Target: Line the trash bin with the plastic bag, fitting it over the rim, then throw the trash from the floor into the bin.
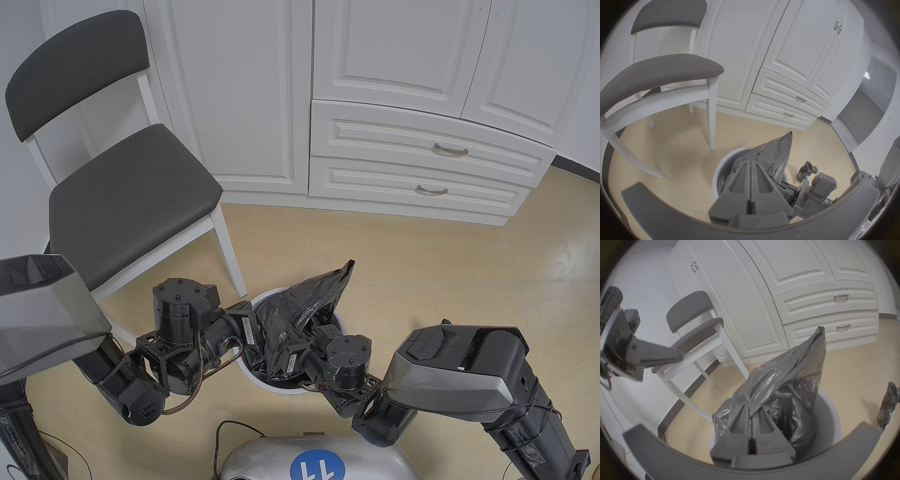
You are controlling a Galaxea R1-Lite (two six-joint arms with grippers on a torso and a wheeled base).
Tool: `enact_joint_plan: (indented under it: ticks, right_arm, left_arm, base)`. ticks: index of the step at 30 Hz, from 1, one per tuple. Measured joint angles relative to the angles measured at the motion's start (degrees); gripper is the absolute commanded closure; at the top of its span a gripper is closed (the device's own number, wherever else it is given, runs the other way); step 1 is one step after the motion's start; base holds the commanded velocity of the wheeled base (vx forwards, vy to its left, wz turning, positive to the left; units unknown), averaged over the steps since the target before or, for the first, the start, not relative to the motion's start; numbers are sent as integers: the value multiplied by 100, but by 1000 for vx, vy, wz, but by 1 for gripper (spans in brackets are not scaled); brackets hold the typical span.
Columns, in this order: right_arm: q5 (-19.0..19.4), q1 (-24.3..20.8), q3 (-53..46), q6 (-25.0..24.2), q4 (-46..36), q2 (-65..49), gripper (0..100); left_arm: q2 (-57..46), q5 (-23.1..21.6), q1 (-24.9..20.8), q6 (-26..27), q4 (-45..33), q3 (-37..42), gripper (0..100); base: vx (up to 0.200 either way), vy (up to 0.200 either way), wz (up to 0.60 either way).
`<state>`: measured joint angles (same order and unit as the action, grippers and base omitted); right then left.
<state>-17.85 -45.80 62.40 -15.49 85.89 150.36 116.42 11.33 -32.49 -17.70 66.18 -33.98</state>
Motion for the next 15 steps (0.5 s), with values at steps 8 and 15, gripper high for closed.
enact_joint_plan:
  ticks: [8,15]
  right_arm:
    - [-172,-78,-63,99,166,48,100]
    - [-339,-166,-472,362,32,-562,100]
  left_arm:
    - [-22,0,-41,33,38,52,100]
    - [-57,-5,-76,229,372,221,100]
  base:
    - [0,0,0]
    - [0,0,0]
